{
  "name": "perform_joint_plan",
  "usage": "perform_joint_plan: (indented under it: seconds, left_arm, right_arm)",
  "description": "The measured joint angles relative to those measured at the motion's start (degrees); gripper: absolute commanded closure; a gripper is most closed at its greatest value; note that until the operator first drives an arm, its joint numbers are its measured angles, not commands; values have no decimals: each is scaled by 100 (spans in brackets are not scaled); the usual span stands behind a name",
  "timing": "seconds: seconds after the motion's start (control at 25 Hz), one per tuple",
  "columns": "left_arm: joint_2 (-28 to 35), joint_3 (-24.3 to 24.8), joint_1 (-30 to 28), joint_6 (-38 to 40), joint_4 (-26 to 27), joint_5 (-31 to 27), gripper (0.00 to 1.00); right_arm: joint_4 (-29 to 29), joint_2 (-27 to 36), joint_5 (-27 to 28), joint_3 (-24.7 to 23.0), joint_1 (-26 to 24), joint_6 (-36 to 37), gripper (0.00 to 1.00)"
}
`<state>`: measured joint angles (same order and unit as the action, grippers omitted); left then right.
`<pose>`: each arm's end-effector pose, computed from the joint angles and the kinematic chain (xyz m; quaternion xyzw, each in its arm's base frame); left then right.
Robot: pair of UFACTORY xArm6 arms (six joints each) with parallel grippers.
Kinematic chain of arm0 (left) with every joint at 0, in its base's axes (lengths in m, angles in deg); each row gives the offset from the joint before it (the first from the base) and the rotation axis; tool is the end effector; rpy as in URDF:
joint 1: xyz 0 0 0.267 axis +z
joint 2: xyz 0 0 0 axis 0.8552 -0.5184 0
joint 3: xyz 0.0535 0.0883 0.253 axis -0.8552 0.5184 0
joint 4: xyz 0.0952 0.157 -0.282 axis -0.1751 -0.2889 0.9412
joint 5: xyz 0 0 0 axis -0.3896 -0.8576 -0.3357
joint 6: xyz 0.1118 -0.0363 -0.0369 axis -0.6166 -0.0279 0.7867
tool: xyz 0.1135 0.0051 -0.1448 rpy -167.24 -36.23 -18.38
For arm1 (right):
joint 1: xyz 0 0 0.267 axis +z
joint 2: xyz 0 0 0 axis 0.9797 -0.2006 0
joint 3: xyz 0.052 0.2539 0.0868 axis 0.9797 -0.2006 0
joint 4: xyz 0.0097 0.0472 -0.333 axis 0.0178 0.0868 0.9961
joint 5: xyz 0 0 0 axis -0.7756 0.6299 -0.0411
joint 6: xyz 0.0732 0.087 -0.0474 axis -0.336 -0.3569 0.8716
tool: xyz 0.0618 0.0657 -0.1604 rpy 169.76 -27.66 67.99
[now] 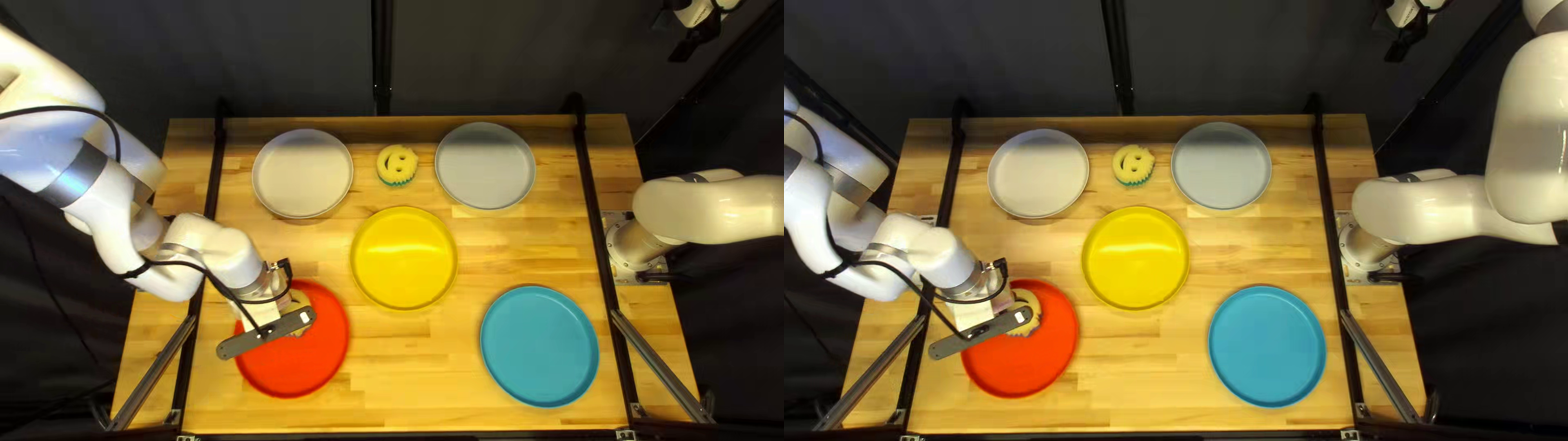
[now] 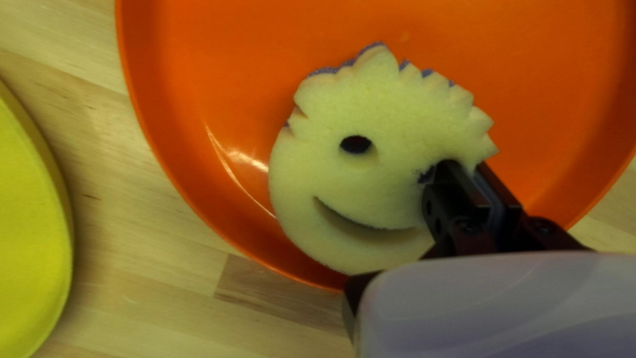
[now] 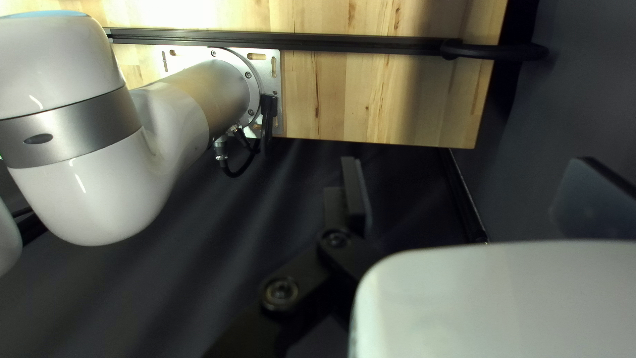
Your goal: Pick up sponge and scrub the plate
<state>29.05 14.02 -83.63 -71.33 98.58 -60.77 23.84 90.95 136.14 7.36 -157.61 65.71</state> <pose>0.2828 -0.1518 0.0418 0.8296 -0.5523 0.0605 0.0556 0.0678 -0.2535 0.3317 -0.9963 -0.0084 -0.0174 0.0842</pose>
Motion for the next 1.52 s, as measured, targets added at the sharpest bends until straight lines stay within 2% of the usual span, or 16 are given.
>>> perform_joint_plan:
  seconds: [0.12,0.4,0.72,0.84,0.96,1.12,1.32,1.52]
  left_arm:
    - [-44,-173,144,155,-137,5,100]
    - [-687,-821,468,577,-438,363,100]
    - [-768,-1246,574,1983,-1276,451,100]
    - [-583,-1374,438,2537,-1625,203,100]
    - [-252,-1449,405,3047,-1874,-283,100]
    - [29,-1461,580,3451,-1949,-717,100]
    - [263,-1628,1014,3521,-1844,-1121,100]
    - [280,-1658,1052,3494,-1829,-1164,100]
  right_arm:
    - [0,0,0,0,0,0,0]
    - [0,0,0,0,0,0,0]
    - [0,0,0,0,0,0,0]
    - [0,0,0,0,0,0,0]
    - [0,0,0,0,0,0,0]
    - [0,0,0,0,0,0,0]
    - [0,0,0,0,0,0,0]
    - [0,0,0,0,0,0,0]
